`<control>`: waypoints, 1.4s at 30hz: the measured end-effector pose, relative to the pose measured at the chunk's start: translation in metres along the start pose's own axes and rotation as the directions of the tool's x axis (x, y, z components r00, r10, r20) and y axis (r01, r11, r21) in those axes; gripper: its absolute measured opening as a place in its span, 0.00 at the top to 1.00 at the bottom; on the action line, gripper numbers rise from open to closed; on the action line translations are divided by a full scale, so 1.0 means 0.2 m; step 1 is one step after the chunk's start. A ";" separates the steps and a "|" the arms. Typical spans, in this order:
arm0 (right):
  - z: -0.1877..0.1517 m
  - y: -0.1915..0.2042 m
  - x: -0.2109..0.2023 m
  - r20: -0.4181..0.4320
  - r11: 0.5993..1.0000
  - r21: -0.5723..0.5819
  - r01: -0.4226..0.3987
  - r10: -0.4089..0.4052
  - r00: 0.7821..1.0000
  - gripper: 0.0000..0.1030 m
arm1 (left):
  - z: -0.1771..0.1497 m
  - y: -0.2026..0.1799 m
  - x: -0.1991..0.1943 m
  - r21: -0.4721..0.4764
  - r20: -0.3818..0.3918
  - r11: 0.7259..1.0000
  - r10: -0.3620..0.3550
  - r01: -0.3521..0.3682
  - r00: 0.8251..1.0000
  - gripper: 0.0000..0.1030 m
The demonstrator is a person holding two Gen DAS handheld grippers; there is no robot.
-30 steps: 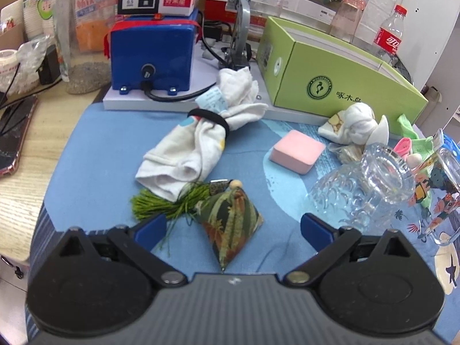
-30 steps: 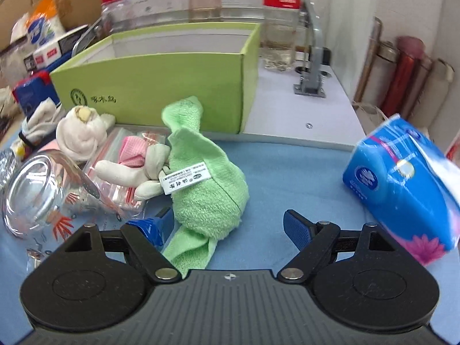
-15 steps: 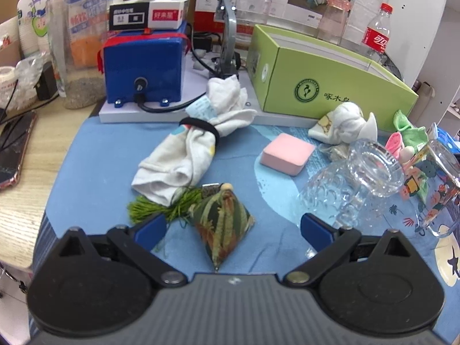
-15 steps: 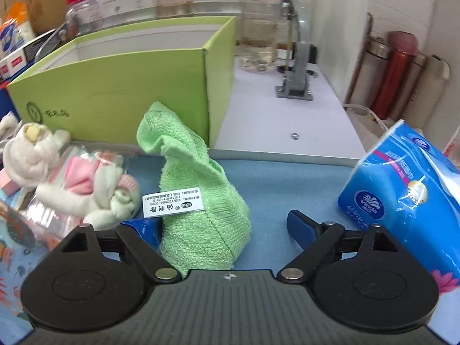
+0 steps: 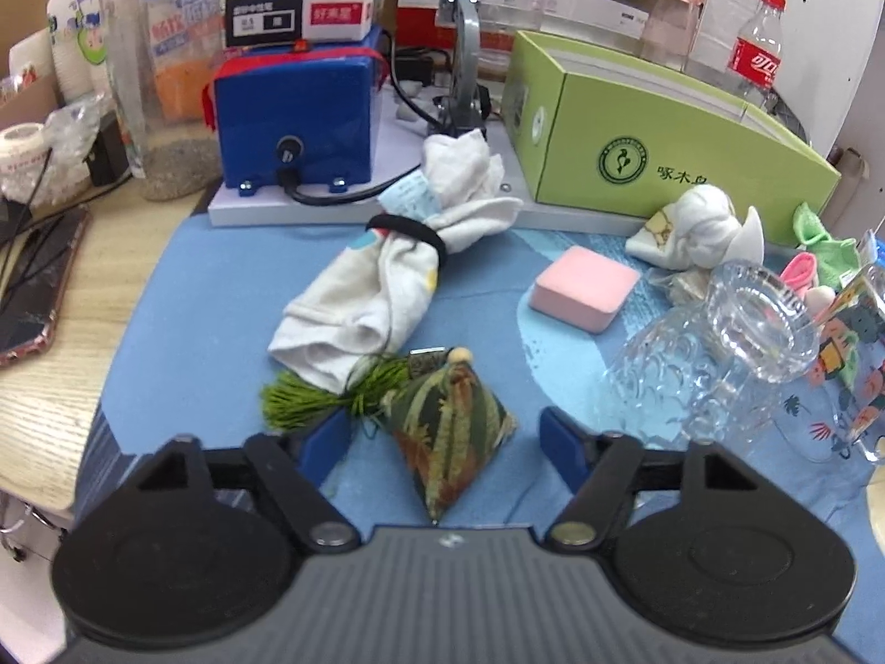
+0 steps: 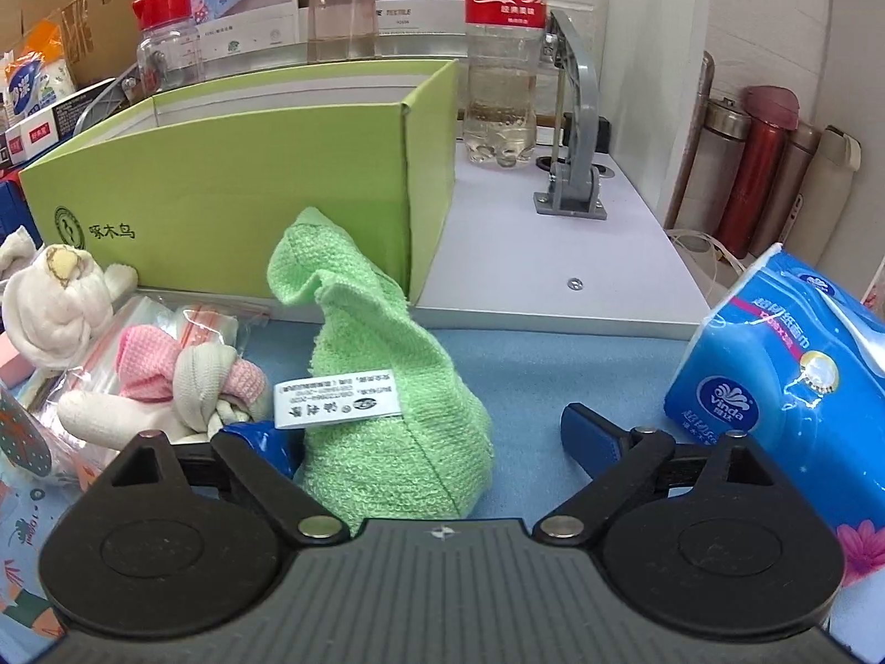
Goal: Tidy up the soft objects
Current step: 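Lift both held items into the green box and open both tools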
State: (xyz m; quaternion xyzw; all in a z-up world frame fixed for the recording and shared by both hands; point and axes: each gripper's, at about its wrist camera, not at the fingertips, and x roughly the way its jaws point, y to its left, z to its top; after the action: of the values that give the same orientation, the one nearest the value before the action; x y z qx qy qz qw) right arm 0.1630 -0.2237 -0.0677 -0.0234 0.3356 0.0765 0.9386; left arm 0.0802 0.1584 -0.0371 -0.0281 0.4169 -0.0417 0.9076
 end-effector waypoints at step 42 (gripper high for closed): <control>0.82 0.11 0.14 0.045 0.986 0.043 -0.164 0.162 0.986 0.50 | 1.07 -0.31 0.20 0.011 0.243 0.977 -0.210 0.214 0.947 0.33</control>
State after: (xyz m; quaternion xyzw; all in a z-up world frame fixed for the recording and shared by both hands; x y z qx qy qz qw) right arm 0.2837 -0.1819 0.0407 0.0275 0.3184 0.1457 0.9363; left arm 0.2654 0.0954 0.0786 -0.0845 0.2978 -0.1321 0.9417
